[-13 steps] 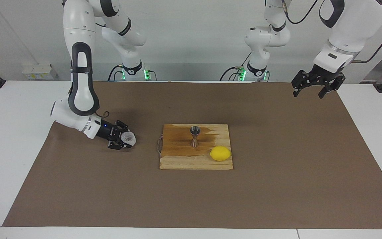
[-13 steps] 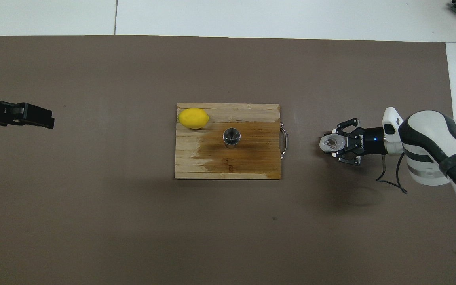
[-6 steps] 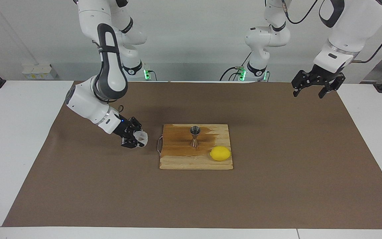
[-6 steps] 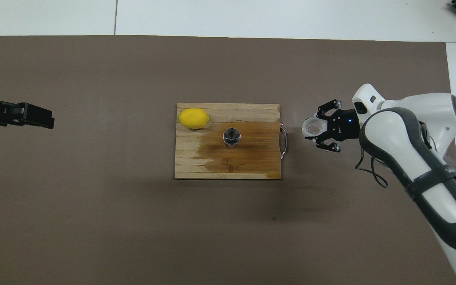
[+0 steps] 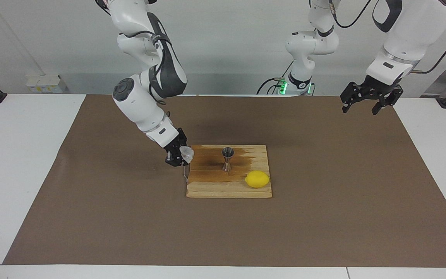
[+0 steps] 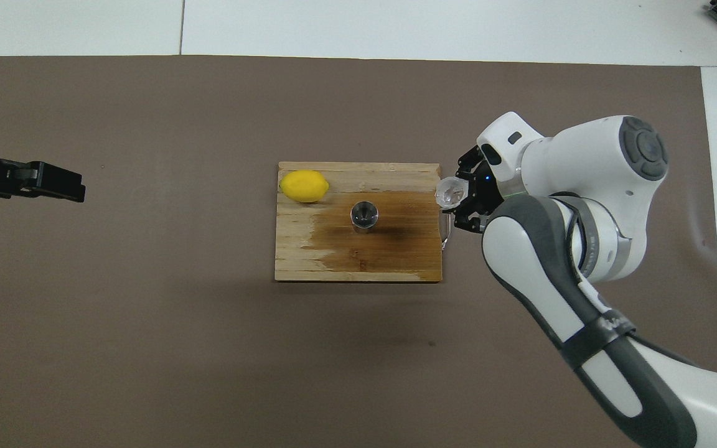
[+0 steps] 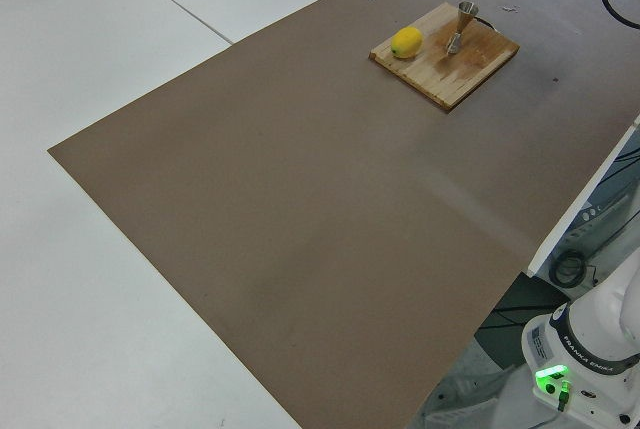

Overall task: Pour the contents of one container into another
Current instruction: 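Lift the clear cup and carry it above the dark cup, then tilt the clear cup over the dark cup with the right gripper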

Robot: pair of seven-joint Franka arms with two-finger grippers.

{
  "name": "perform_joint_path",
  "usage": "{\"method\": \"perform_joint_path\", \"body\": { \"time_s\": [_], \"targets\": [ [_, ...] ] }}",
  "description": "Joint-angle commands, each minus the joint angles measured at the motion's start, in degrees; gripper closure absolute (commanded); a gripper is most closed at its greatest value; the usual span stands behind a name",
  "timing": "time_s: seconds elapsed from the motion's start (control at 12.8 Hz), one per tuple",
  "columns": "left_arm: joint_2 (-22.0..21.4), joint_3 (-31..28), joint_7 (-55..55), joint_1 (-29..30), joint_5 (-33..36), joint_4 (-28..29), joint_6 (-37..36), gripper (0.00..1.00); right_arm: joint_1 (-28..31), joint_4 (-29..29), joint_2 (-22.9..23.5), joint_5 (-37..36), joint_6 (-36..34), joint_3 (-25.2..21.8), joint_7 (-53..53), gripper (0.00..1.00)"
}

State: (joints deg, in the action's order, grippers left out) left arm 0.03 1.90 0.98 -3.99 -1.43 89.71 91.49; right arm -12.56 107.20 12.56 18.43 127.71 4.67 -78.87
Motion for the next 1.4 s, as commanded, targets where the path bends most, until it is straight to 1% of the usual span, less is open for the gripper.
{"method": "perform_joint_path", "body": {
  "time_s": [0.0,0.16,0.23,0.39,0.55,0.86,1.01,1.17,1.33],
  "targets": [
    [-1.7,-0.1,0.8,0.2,0.7,1.8,-0.2,0.00,-2.9,-2.8,1.0,-7.9,-0.4,0.0,4.9,1.00],
    [-1.7,-0.1,0.8,0.2,0.7,1.8,-0.2,0.00,-6.6,-3.8,1.0,-13.8,-0.4,0.0,8.2,1.00],
    [-1.7,-0.1,0.8,0.2,0.7,1.8,-0.2,0.00,-8.2,-5.1,1.0,-17.6,-0.4,0.1,11.0,1.00],
    [-1.7,-0.1,0.8,0.2,0.7,1.8,-0.2,0.00,-11.0,-6.3,1.2,-22.7,0.3,0.1,17.3,1.00],
    [-1.7,-0.1,0.8,0.2,0.7,1.8,-0.2,0.00,-13.4,-6.3,1.4,-28.5,0.6,0.1,18.1,1.00],
    [-1.7,-0.1,0.8,0.2,0.7,1.8,-0.2,0.00,-16.0,-6.3,1.9,-36.9,0.9,0.1,19.7,1.00],
    [-1.7,-0.1,0.8,0.2,0.7,1.8,-0.2,0.00,-16.9,-6.0,2.6,-42.5,2.0,0.1,22.3,1.00],
    [-1.7,-0.1,0.8,0.2,0.7,1.8,-0.2,0.00,-17.1,-5.7,2.6,-45.9,1.9,0.2,23.1,1.00],
    [-1.7,-0.1,0.8,0.2,0.7,1.8,-0.2,0.00,-17.8,-5.6,2.7,-50.0,2.0,0.1,26.4,1.00]
  ]
}}
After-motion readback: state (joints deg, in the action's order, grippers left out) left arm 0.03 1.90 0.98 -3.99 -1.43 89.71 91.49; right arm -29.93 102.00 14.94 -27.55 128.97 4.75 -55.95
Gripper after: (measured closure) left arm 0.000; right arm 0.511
